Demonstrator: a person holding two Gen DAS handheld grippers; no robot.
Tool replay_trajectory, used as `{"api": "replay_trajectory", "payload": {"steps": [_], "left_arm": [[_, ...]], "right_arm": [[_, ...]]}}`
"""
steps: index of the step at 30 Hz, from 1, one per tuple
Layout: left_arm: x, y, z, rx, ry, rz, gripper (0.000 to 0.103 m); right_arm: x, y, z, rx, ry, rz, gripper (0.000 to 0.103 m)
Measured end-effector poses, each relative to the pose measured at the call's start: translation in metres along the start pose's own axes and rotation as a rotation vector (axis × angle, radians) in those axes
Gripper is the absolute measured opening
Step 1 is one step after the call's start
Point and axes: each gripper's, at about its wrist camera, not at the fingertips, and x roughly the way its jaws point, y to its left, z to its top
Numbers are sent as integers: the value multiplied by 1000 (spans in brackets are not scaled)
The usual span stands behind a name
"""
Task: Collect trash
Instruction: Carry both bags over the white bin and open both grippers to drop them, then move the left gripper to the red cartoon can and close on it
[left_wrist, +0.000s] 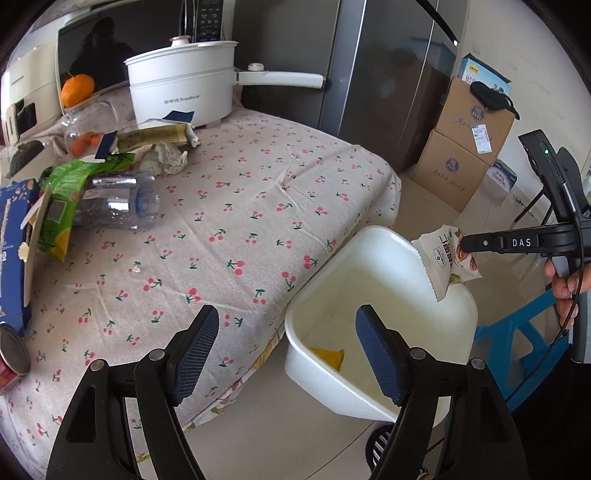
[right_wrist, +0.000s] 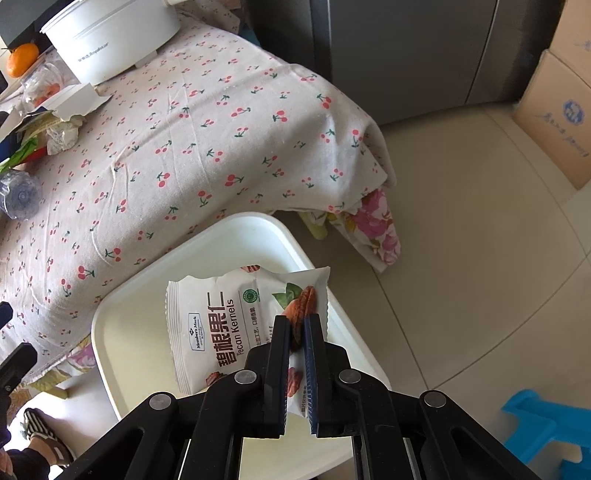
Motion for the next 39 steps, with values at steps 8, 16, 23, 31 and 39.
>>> {"api": "replay_trajectory", "payload": {"steps": [8,16,23,31,39], "left_arm": [[-30,27,-10,-37,-13,68,91],[-57,61,-15,-83,-26,140,103],[-88,107,-21,-151,-69,245,103],[-115,177,-39,-371,-129,401,103],[-99,218,-56,-491,-87,415,103]], "right_arm": [[9,11,1,17,37,24,28],[-2,44,7,12,3,71,65],[-8,90,9,-55,-13,101,72],[-8,142,9,-142,-14,137,76],[0,169,11,-173,-2,147,77]]}}
